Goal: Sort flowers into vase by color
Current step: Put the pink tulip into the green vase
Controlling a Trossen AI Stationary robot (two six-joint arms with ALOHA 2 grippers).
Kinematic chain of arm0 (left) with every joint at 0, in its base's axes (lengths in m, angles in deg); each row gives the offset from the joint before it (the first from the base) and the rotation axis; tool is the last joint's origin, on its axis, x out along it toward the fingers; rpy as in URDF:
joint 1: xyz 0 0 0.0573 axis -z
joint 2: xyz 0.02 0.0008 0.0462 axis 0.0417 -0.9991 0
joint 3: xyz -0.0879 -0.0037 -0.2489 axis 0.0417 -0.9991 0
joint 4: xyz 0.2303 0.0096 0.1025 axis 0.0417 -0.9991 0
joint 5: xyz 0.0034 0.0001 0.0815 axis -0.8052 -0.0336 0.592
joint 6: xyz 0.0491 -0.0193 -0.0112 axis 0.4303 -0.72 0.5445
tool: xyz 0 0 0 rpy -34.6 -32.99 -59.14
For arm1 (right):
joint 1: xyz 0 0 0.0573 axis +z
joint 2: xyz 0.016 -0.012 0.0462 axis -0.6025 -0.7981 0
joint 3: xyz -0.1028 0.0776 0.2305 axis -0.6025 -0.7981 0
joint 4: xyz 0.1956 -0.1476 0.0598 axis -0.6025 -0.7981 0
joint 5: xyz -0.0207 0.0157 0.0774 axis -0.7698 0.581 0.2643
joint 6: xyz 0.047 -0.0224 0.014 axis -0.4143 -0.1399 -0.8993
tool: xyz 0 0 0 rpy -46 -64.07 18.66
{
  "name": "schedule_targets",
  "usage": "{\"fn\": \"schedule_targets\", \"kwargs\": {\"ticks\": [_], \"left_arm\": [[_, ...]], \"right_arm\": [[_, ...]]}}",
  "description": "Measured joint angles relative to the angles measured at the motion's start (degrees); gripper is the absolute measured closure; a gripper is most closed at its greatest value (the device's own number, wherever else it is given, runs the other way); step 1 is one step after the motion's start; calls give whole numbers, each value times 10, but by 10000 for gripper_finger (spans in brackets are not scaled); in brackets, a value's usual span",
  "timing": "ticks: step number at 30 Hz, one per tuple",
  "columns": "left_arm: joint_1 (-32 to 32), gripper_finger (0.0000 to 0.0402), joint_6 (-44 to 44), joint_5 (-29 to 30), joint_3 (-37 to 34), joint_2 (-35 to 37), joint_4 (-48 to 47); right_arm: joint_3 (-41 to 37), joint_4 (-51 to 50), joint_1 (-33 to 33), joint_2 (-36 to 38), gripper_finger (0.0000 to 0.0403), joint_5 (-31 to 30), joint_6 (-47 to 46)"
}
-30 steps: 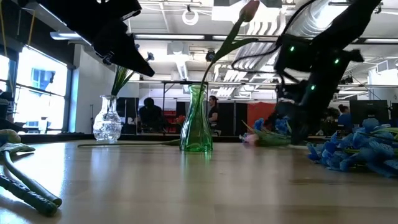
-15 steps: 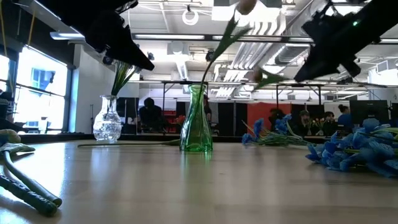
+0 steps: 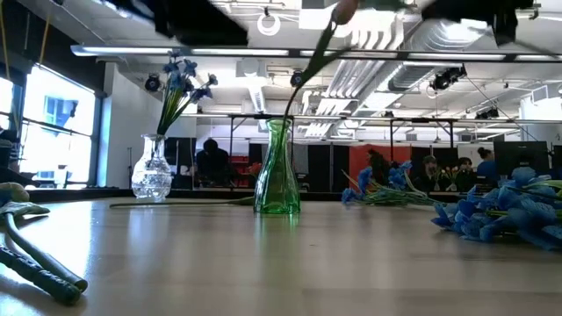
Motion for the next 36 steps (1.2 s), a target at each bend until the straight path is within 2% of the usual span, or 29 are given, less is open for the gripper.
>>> {"fn": "schedule_targets", "kwargs": {"ticks": [3,5,9,11,14,17,22,27,30,36], "left_arm": [[0,211,47,-56,0,0,73],[0,211,73,-69,0,-3,109],[0,211,112,-73,0,-4,150],[0,211,126,-78,0,-4,166],[0,211,144,-128,0,-4,193],[0,211,169,-190,0,-6,210],[0,211,217,-229,0,-34,263],[0,211,279,-242,0,-81,310],[-2,211,269,-228,10,-108,355],[-8,208,232,-213,44,-138,361]], "right_arm": [[0,152,24,-25,401,33,165],[0,250,32,-50,401,71,267],[0,422,17,-112,401,215,426],[0,495,0,-150,401,311,478],[0,595,-31,-210,401,439,528],[0,683,-64,-266,401,515,543],[0,737,-111,-328,401,563,502],[18,741,-141,-364,401,565,467],[32,738,-152,-384,401,566,467],[52,732,-161,-413,401,565,466]]}}
